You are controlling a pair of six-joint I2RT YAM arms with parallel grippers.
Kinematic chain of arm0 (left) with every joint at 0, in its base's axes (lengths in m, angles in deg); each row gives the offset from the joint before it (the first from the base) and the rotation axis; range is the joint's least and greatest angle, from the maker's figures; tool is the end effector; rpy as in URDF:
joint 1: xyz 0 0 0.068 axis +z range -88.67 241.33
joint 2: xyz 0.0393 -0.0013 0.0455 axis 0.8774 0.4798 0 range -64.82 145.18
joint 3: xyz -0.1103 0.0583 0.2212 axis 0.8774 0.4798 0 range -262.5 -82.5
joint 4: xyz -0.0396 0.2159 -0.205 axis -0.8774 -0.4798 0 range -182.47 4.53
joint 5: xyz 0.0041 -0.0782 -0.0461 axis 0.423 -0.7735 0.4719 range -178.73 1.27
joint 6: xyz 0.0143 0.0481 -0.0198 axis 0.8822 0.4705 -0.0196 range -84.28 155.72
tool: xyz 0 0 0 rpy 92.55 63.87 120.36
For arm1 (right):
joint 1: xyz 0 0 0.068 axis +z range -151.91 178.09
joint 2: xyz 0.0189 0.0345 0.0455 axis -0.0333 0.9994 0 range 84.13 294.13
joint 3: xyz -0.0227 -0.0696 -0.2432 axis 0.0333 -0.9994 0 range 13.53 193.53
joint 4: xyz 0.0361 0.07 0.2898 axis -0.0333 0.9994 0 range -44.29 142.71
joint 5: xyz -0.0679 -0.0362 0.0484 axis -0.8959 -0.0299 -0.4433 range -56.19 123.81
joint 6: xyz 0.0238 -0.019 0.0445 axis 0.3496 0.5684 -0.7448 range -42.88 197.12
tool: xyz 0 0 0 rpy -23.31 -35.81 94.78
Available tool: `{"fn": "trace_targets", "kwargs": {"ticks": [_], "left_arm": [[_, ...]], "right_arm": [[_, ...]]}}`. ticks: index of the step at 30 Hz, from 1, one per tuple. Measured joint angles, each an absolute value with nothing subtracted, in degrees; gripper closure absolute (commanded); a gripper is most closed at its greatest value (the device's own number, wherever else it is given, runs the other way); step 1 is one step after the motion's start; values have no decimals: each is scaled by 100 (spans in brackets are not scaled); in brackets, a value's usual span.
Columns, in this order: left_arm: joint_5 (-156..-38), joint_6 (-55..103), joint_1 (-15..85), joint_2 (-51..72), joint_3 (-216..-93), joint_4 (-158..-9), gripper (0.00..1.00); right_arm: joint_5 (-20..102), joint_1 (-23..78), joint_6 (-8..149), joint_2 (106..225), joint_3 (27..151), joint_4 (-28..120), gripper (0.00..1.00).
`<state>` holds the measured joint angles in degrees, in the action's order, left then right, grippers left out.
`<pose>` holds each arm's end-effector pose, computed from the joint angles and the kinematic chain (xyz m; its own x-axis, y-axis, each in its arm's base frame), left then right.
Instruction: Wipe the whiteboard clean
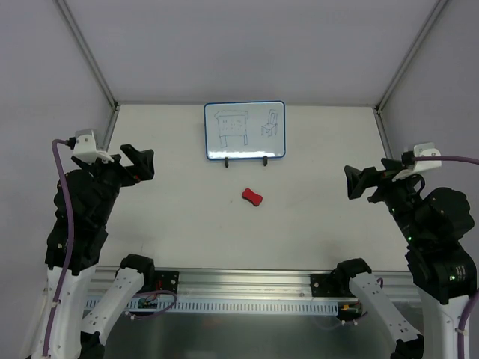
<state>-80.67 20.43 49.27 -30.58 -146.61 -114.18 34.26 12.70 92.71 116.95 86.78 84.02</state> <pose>0.1431 -0.0255 0.4477 0.0008 -0.2673 -0.9636 0.0726 0.9611 -0.2665 0.0996 0.0262 0.4813 0.1045 -0.2505 -0.9625 -0.2406 0.9327 -0.2689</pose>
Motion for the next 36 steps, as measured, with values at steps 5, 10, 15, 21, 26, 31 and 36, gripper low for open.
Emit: {"fn": "trace_targets", "kwargs": {"ticks": [5,10,15,21,26,31,36], "left_arm": [[-8061,2081,4927,-3067,-14699,-11407,1],[-8070,2135,4927,-2922,-14672,-11403,1],[-8170,1997,4927,-2754,-14471,-11403,1],[-8358,1667,4927,-2684,-14135,-11420,1],[-8524,1497,4927,-2684,-13947,-11440,1],[-8640,1287,4927,-2684,-13905,-11447,1],[-8725,1246,4927,-2682,-13888,-11449,1]], "right_arm": [[3249,1270,9256,11706,8626,8319,1],[3581,1272,9151,12165,8554,8220,1],[4101,1272,8911,13251,8558,8034,1],[4794,1270,8891,14429,8560,7484,1],[5642,1113,8948,15194,8563,6793,1],[6691,614,8943,16274,8563,6032,6],[7648,339,8998,17474,8702,5569,9]]}}
